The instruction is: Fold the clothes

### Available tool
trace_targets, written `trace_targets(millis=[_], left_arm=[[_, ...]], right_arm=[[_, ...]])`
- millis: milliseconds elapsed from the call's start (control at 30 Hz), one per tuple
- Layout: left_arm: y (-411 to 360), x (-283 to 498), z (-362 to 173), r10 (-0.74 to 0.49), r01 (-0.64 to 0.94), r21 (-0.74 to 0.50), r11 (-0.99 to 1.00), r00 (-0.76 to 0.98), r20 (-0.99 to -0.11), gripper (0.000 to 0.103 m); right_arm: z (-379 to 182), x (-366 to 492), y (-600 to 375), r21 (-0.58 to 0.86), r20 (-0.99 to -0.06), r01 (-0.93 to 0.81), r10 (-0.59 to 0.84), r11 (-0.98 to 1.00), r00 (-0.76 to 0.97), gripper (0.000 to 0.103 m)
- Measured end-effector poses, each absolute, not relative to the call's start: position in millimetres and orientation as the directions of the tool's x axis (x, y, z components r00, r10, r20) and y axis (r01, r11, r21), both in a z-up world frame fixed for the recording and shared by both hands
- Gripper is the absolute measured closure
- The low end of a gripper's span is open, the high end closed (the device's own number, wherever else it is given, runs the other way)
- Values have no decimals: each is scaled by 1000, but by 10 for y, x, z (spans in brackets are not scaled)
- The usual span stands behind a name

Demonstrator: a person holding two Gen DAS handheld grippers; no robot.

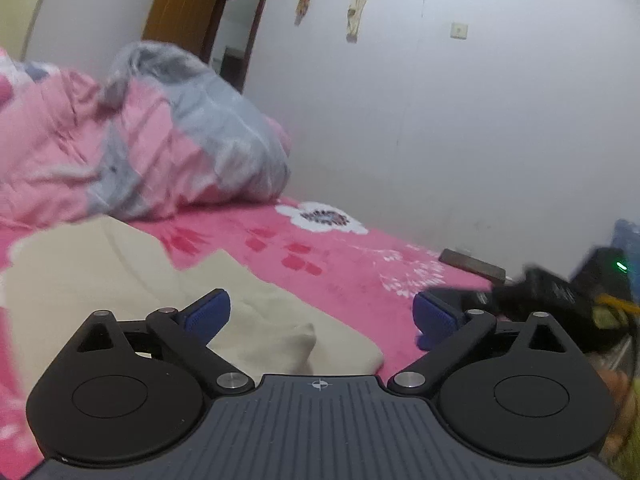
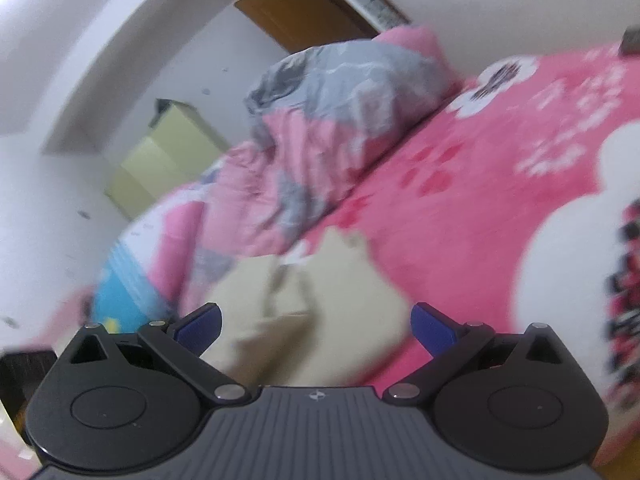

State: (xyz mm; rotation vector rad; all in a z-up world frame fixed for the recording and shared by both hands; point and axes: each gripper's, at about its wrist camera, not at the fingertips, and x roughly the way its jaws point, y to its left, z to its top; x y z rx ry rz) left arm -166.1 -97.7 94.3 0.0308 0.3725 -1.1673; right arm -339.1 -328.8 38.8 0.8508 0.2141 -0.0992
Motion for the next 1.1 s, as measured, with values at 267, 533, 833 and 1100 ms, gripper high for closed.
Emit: trace_targets(millis=[267, 533, 833, 1100], left_arm=[[-490, -1901, 737, -650, 776, 210, 594, 617, -443, 5], [-547, -1782, 513, -567, 718, 220, 661, 669, -480, 21], [-629, -1630, 350, -524, 668, 164, 725, 691, -499, 33], [-739, -1754, 403, -523, 679, 238, 694, 703, -481, 35]], right_arm=[[394, -2852, -3080, 850, -224, 65, 247, 522, 943, 8], [361, -2205, -2884, 821, -372, 179, 269, 542, 888, 34], [437, -2017, -2720, 752, -373, 174, 192, 636, 908, 82], [673, -2406, -2893, 642, -316, 184, 38, 744, 948, 85]])
